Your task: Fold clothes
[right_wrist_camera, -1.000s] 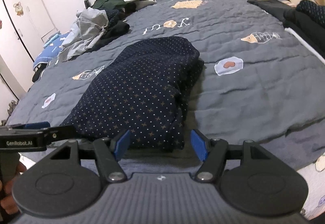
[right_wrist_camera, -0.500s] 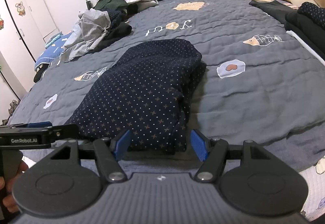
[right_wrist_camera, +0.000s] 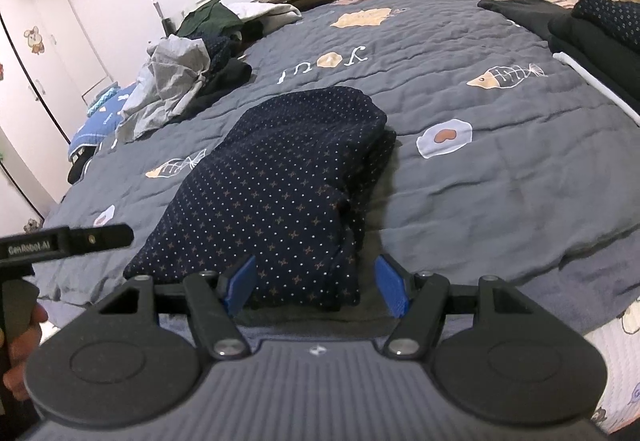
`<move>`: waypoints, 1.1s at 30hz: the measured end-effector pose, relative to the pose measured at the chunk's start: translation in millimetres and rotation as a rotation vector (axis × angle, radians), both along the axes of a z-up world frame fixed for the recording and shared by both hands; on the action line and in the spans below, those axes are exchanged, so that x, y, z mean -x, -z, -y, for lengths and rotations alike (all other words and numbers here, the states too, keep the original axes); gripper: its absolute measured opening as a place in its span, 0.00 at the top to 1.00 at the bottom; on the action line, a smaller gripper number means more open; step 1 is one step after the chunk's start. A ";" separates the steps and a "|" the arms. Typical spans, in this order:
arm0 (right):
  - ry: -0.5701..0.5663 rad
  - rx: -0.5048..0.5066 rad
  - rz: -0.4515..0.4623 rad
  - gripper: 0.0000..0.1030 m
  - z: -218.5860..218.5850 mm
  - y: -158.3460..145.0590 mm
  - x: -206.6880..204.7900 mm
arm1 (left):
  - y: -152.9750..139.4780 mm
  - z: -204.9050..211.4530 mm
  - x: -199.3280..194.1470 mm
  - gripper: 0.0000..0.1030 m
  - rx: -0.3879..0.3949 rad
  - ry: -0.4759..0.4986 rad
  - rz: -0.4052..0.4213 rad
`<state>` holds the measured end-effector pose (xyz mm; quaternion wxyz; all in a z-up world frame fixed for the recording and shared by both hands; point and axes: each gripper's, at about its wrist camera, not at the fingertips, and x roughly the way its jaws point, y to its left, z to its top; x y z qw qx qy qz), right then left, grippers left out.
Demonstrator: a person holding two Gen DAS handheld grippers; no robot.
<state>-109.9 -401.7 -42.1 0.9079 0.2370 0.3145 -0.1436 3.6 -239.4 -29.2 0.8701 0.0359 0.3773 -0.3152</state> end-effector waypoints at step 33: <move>-0.071 0.121 -0.170 0.37 -3.1 28.3 4.6 | 7.0 -24.8 -3.9 0.00 0.036 0.225 -0.075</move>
